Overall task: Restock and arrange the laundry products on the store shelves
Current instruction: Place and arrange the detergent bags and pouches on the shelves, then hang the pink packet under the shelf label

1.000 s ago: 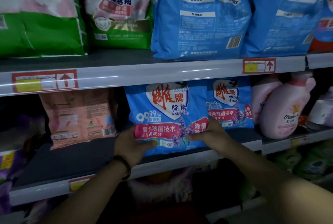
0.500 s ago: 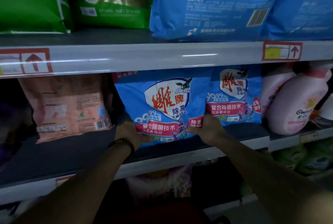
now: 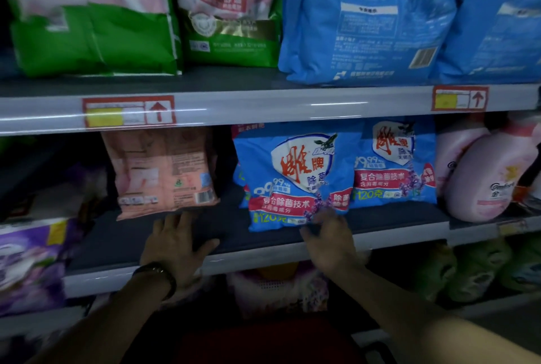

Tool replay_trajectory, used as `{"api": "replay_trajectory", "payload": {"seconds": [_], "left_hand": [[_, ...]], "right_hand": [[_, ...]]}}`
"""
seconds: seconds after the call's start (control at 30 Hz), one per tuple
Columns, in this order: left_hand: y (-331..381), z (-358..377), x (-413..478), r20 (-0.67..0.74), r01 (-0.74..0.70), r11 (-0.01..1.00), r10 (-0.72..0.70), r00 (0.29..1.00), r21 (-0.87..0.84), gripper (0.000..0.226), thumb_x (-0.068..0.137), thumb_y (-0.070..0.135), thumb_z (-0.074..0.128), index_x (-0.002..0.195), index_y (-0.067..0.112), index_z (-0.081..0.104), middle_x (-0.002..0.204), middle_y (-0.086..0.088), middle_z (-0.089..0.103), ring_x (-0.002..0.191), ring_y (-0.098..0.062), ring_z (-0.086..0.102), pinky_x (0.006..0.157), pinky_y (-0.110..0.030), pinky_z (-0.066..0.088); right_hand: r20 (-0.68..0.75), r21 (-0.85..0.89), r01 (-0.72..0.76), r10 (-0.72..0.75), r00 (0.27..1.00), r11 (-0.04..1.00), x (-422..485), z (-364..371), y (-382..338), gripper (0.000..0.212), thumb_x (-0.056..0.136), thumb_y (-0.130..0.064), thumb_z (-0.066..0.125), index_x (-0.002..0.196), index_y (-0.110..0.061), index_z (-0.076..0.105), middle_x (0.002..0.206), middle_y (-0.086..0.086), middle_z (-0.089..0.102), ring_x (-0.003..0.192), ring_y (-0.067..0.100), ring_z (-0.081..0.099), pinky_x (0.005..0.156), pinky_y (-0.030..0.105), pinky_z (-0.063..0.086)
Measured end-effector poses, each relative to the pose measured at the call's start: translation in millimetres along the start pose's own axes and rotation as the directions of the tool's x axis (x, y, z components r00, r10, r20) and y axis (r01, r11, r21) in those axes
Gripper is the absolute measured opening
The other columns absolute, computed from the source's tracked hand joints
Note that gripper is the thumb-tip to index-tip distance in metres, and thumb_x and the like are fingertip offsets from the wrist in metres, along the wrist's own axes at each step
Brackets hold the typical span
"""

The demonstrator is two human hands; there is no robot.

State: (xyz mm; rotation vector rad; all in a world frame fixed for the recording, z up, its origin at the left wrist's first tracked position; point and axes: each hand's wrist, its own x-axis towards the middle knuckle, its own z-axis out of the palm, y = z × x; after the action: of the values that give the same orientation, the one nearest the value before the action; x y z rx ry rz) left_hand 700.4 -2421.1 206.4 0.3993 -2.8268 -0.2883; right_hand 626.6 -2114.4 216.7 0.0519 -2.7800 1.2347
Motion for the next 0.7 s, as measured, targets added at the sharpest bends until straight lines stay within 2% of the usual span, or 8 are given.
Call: {"api": "replay_trajectory", "payload": {"seconds": [0.1, 0.17, 0.23, 0.33, 0.4, 0.47, 0.6, 0.7], "left_hand": [[-47, -18, -15, 0.223, 0.100, 0.989, -0.122, 0.967, 0.106, 0.117, 0.063, 0.101, 0.038, 0.158, 0.033, 0.032, 0.159, -0.002, 0.040, 0.142, -0.033, 0.040, 0.114, -0.048, 0.041], [-73, -23, -20, 0.327, 0.068, 0.982, -0.124, 0.937, 0.178, 0.131, 0.050, 0.108, 0.029, 0.162, 0.038, 0.025, 0.169, -0.001, 0.026, 0.153, -0.032, 0.030, 0.123, -0.047, 0.031], [-86, -24, -21, 0.395, 0.021, 0.973, -0.113, 0.912, 0.229, 0.122, 0.054, 0.098, 0.028, 0.163, 0.043, 0.020, 0.172, -0.004, 0.019, 0.155, -0.033, 0.025, 0.125, -0.047, 0.027], [-88, -28, -12, 0.434, 0.011, 0.974, -0.111, 0.894, 0.227, 0.086, 0.086, 0.077, 0.043, 0.163, 0.047, 0.019, 0.174, -0.003, 0.014, 0.155, -0.035, 0.025, 0.124, -0.047, 0.031], [-93, -26, -4, 0.448, -0.018, 0.977, -0.082, 0.890, 0.214, 0.074, 0.096, 0.066, 0.047, 0.162, 0.048, 0.020, 0.174, -0.004, 0.014, 0.153, -0.036, 0.028, 0.123, -0.048, 0.032], [-100, -22, 1, 0.466, -0.034, 0.979, -0.065, 0.882, 0.201, 0.070, 0.100, 0.062, 0.048, 0.162, 0.048, 0.020, 0.175, -0.005, 0.013, 0.153, -0.037, 0.028, 0.124, -0.048, 0.030], [-99, -18, 7, 0.509, -0.011, 0.980, -0.093, 0.856, 0.198, 0.066, 0.102, 0.057, 0.049, 0.161, 0.048, 0.021, 0.174, -0.008, 0.012, 0.154, -0.040, 0.024, 0.124, -0.054, 0.030], [-93, -23, 10, 0.520, 0.020, 0.981, -0.120, 0.845, 0.195, 0.067, 0.102, 0.056, 0.052, 0.161, 0.046, 0.022, 0.171, -0.010, 0.016, 0.154, -0.042, 0.026, 0.123, -0.055, 0.030]], "right_hand": [[0.142, -0.025, 0.104, -0.099, 0.985, 0.994, -19, 19, -25, 0.015, 0.096, -0.030, 0.071, 0.103, -0.023, 0.060, 0.110, 0.001, 0.063, 0.100, 0.017, 0.062, 0.079, 0.028, 0.046], [0.197, -0.064, 0.160, -0.145, 0.970, 0.985, -29, 36, -43, 0.015, 0.095, -0.032, 0.072, 0.103, -0.024, 0.063, 0.106, -0.002, 0.064, 0.101, 0.015, 0.062, 0.081, 0.028, 0.048], [0.229, -0.069, 0.194, -0.174, 0.958, 0.979, -37, 53, -62, 0.016, 0.094, -0.032, 0.073, 0.103, -0.023, 0.063, 0.105, -0.003, 0.064, 0.101, 0.014, 0.062, 0.084, 0.029, 0.049], [0.263, -0.050, 0.221, -0.201, 0.944, 0.974, -40, 79, -90, 0.018, 0.094, -0.032, 0.074, 0.105, -0.021, 0.065, 0.105, -0.002, 0.068, 0.100, 0.015, 0.065, 0.085, 0.027, 0.049], [0.279, -0.009, 0.189, -0.179, 0.943, 0.982, -38, 95, -107, 0.023, 0.095, -0.031, 0.074, 0.112, -0.018, 0.066, 0.107, -0.001, 0.070, 0.102, 0.015, 0.066, 0.086, 0.024, 0.048], [0.273, 0.058, 0.152, -0.162, 0.948, 0.987, -33, 108, -124, 0.031, 0.096, -0.031, 0.073, 0.122, -0.014, 0.066, 0.111, 0.001, 0.071, 0.104, 0.015, 0.066, 0.090, 0.024, 0.049], [0.237, 0.167, 0.040, -0.079, 0.968, 0.985, -9, 137, -153, 0.030, 0.097, -0.035, 0.071, 0.121, -0.019, 0.060, 0.107, -0.001, 0.069, 0.098, 0.015, 0.064, 0.080, 0.026, 0.044], [0.196, 0.290, -0.041, -0.017, 0.981, 0.956, 12, 165, -165, 0.040, 0.094, -0.033, 0.076, 0.125, -0.017, 0.056, 0.117, -0.004, 0.070, 0.109, 0.021, 0.070, 0.084, 0.031, 0.051]]}}
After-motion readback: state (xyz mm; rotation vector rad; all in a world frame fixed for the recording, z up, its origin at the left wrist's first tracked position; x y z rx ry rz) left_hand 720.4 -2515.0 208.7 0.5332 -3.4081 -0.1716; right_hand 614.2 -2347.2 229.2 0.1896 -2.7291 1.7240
